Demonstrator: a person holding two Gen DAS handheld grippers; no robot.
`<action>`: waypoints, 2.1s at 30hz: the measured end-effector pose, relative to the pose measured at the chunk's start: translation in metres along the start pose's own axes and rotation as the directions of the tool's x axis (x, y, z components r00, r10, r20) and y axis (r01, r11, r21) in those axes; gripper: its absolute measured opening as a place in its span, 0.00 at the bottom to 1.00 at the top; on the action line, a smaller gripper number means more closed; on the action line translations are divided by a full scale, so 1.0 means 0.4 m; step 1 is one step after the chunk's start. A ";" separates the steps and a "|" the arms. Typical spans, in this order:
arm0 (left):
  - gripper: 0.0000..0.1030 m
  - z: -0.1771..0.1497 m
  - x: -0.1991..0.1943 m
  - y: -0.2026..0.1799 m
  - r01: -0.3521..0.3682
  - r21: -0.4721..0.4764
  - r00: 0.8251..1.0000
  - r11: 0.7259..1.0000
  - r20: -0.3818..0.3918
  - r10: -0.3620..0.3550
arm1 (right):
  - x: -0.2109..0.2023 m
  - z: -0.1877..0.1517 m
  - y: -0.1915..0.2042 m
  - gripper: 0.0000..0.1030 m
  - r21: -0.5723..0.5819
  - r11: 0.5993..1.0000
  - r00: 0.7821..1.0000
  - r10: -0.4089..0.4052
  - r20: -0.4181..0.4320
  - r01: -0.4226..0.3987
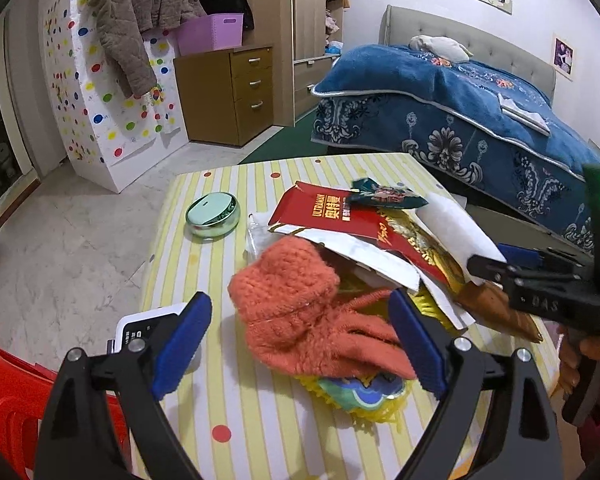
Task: Collect trash
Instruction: 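Grasp the white sponge with the right tool and lift it, then grasp the teal snack packet with the left tool while the right tool holds the sponge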
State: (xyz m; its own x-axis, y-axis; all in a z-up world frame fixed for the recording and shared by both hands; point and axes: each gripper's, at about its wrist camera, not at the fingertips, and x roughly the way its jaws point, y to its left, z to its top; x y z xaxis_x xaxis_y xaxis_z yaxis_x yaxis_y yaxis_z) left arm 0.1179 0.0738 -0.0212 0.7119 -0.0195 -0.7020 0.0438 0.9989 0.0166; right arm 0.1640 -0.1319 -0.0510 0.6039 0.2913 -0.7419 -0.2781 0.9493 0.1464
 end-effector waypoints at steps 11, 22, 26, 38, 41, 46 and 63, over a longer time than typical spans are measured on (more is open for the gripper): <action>0.85 -0.015 -0.047 -0.029 0.021 0.015 1.000 1.000 0.012 -0.021 | -0.119 -0.104 0.005 0.60 -0.057 0.998 0.998 -0.042 -0.042 0.039; 0.85 -0.007 -0.033 -0.131 0.081 0.079 0.997 0.994 -0.007 -0.081 | -0.251 -0.151 -0.071 0.61 0.008 0.990 0.989 -0.142 0.047 0.141; 0.74 0.026 0.003 -0.195 0.158 0.106 0.987 0.982 -0.027 -0.156 | -0.266 -0.144 -0.124 0.61 0.055 0.985 0.983 -0.168 0.069 0.165; 0.56 0.157 0.238 -0.391 0.180 0.158 0.975 0.971 -0.157 -0.155 | -0.253 -0.127 -0.255 0.61 0.158 0.973 0.979 -0.184 0.091 0.168; 0.79 0.178 0.297 -0.414 0.140 0.164 0.979 0.976 -0.173 -0.111 | -0.239 -0.119 -0.282 0.61 0.167 0.971 0.979 -0.186 0.088 0.169; 0.80 0.193 0.366 -0.436 0.179 0.160 0.966 0.971 -0.216 -0.142 | -0.214 -0.111 -0.318 0.61 0.181 0.969 0.980 -0.183 0.081 0.166; 0.41 0.172 0.396 -0.473 0.282 0.214 0.932 0.935 -0.293 -0.214 | -0.234 -0.132 -0.329 0.62 0.219 0.963 0.980 -0.179 0.084 0.158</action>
State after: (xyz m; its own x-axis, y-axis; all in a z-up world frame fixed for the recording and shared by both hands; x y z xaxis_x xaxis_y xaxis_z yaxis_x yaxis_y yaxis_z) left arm 0.2706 -0.1210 -0.0866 0.4487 -0.2191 -0.8664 0.3911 0.9199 -0.0301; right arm 0.1045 -0.2903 -0.0354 0.7044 0.1251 -0.6987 -0.0091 0.9859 0.1674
